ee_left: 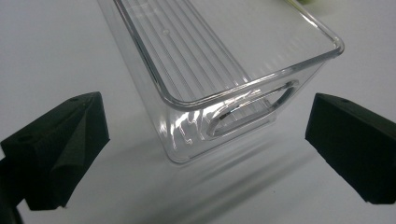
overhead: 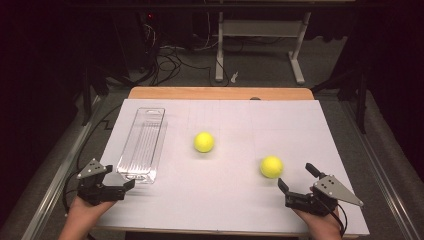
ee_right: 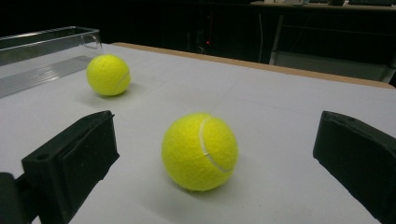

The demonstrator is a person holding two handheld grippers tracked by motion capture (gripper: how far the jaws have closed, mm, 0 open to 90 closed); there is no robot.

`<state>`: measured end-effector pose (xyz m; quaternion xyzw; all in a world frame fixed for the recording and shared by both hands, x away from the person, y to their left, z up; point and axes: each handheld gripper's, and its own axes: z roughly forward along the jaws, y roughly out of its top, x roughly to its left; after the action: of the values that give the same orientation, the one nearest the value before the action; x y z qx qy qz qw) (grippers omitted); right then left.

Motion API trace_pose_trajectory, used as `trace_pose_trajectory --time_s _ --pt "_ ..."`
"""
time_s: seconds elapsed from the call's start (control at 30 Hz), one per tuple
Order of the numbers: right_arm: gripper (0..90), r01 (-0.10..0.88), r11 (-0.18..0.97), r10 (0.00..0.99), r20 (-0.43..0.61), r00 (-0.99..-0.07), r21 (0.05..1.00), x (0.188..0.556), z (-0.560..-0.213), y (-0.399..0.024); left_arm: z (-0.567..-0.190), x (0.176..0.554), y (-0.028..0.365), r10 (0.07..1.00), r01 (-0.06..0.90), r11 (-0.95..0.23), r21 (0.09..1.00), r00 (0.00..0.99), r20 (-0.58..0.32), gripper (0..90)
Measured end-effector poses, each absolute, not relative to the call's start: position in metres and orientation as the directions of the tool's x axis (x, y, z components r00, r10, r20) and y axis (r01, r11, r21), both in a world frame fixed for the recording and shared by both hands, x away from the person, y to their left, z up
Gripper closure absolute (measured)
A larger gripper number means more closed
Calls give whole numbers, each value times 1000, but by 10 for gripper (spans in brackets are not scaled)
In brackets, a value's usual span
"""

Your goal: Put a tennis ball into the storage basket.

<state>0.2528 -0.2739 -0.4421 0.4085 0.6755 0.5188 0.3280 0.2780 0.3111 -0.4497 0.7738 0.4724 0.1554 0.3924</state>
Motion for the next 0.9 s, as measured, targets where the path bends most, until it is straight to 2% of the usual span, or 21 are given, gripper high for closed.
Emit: trace_pose_trajectory --time_s 0.9 --pt "3 217 129 892 -18 -453 968 253 -443 -273 -458 285 297 867 758 -331 561 479 -136 7"
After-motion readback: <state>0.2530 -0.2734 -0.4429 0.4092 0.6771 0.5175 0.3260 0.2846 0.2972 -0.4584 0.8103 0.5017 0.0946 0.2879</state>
